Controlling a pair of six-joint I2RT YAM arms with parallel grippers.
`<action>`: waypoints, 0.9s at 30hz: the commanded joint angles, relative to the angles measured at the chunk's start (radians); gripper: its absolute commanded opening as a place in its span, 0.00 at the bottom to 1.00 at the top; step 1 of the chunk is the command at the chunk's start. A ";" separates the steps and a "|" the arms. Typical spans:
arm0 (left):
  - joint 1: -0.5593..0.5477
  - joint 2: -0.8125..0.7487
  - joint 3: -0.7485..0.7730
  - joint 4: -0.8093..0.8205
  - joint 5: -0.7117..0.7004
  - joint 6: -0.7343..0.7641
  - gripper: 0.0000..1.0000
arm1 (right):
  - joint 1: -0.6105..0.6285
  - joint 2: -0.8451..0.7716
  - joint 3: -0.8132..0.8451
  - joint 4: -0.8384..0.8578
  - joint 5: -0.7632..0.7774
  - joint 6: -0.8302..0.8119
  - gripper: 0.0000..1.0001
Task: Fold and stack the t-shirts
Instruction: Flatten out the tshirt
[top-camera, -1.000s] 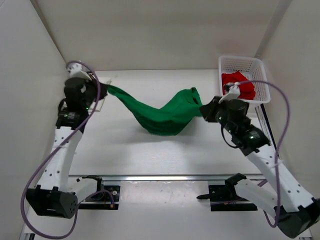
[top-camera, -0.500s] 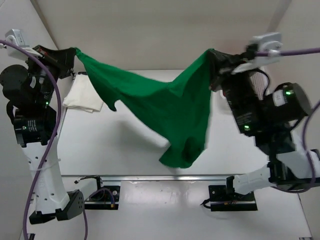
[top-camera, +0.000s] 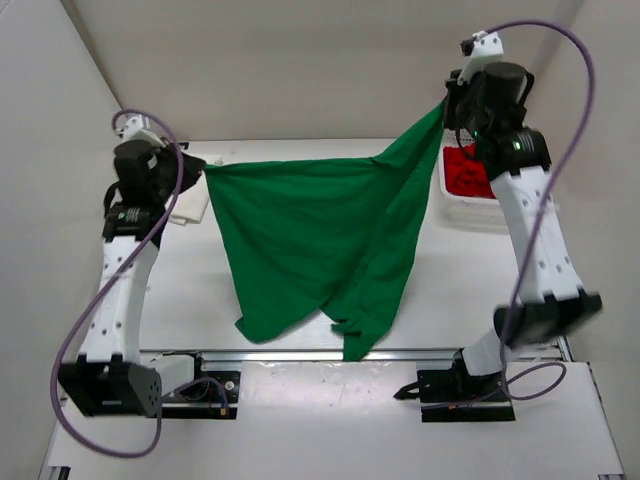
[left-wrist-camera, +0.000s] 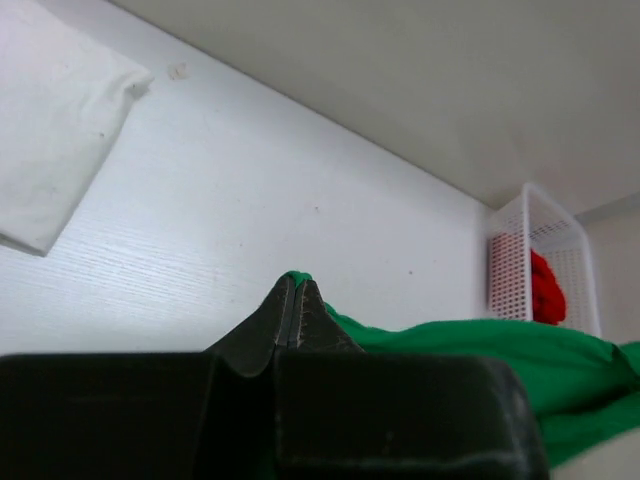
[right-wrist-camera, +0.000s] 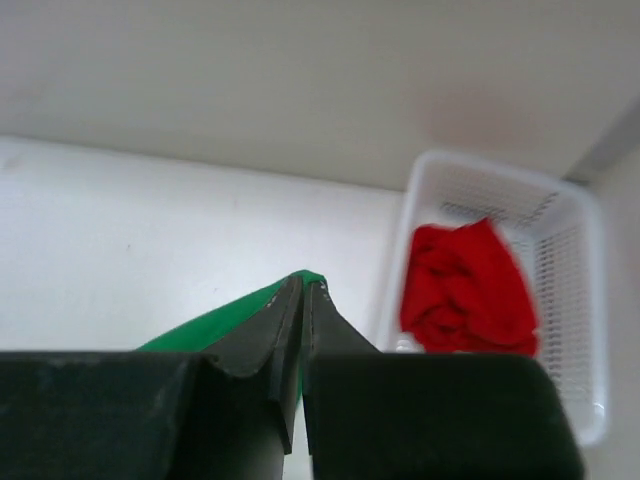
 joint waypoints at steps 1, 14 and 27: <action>-0.065 0.115 0.011 0.126 -0.119 0.022 0.01 | -0.100 0.204 0.194 -0.024 -0.379 0.116 0.00; 0.006 0.450 0.660 0.139 -0.066 -0.001 0.01 | -0.334 0.309 0.622 0.440 -0.519 0.373 0.00; 0.022 0.332 0.335 0.262 -0.118 0.048 0.00 | -0.285 0.152 -0.020 0.302 -0.523 0.104 0.00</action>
